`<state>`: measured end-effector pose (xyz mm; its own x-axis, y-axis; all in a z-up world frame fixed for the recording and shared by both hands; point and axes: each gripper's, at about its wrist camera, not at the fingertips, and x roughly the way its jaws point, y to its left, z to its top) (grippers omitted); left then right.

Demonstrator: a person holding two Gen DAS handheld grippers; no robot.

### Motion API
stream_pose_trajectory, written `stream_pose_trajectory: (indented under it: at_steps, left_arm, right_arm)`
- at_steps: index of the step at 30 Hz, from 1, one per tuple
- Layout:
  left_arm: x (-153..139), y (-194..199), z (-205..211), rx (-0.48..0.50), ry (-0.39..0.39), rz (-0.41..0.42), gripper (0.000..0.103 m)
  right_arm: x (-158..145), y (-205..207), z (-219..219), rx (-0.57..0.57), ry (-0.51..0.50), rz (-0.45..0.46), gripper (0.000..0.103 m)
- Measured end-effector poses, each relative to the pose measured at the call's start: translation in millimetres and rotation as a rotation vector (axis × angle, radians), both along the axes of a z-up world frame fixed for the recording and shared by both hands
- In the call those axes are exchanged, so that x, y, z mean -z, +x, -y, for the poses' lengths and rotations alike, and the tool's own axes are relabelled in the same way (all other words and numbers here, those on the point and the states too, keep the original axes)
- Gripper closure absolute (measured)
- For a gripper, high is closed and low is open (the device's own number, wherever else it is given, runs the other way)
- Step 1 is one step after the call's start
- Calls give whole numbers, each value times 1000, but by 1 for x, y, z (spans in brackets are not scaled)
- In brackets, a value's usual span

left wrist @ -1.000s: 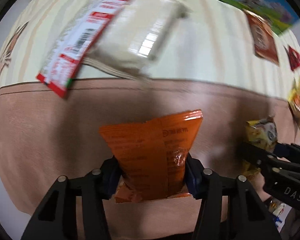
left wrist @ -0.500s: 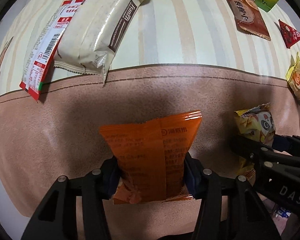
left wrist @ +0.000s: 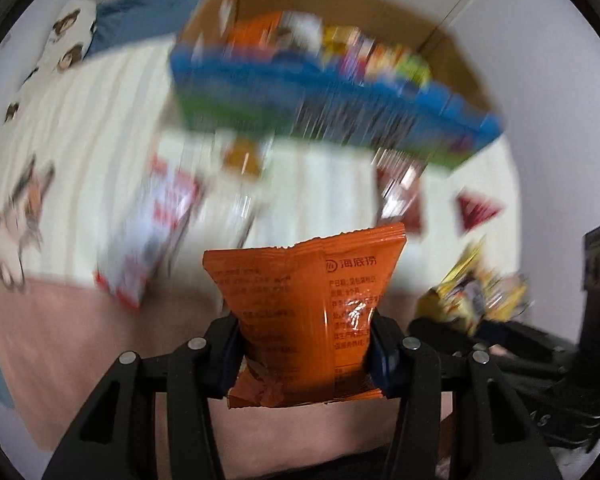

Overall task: Organize snacks
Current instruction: 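Carry both held bags into the box and open both tools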

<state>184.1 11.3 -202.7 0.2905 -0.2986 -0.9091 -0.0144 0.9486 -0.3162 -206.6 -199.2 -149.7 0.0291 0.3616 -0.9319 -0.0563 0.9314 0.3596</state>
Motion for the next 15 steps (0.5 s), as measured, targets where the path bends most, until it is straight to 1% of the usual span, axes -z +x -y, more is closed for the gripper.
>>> stream_pose_trajectory:
  at_steps: [1, 2, 5, 6, 7, 9, 11, 12, 13, 15]
  left_arm:
    - [-16, 11, -4, 2, -13, 25, 55]
    - [-29, 22, -23, 5, -24, 42, 55]
    - [-64, 58, -53, 11, -38, 87, 55]
    - [-72, 67, -60, 8, -41, 94, 55]
    - [-77, 87, -64, 4, -35, 95, 54]
    - [-77, 117, -71, 3, -28, 74, 54]
    - [-71, 148, -78, 2, -22, 36, 54]
    - [-64, 166, -82, -5, -17, 6, 54]
    - [-63, 177, -87, -6, -14, -17, 54]
    - [-51, 199, -97, -7, -16, -71, 54]
  right_arm:
    - [-13, 10, 2, 4, 22, 19, 51]
    - [-22, 16, 1, 10, 38, 37, 51]
    - [-58, 55, -2, 24, 77, 102, 51]
    - [-68, 71, -4, 28, 76, 129, 51]
    - [-76, 86, -5, 29, 72, 147, 51]
    - [-84, 116, -9, 40, 69, 174, 51]
    - [-84, 146, -16, 41, 61, 180, 51]
    - [-80, 158, -23, 42, 55, 178, 51]
    - [-74, 171, -28, 38, 47, 175, 51]
    - [-62, 198, -37, 25, 21, 160, 51]
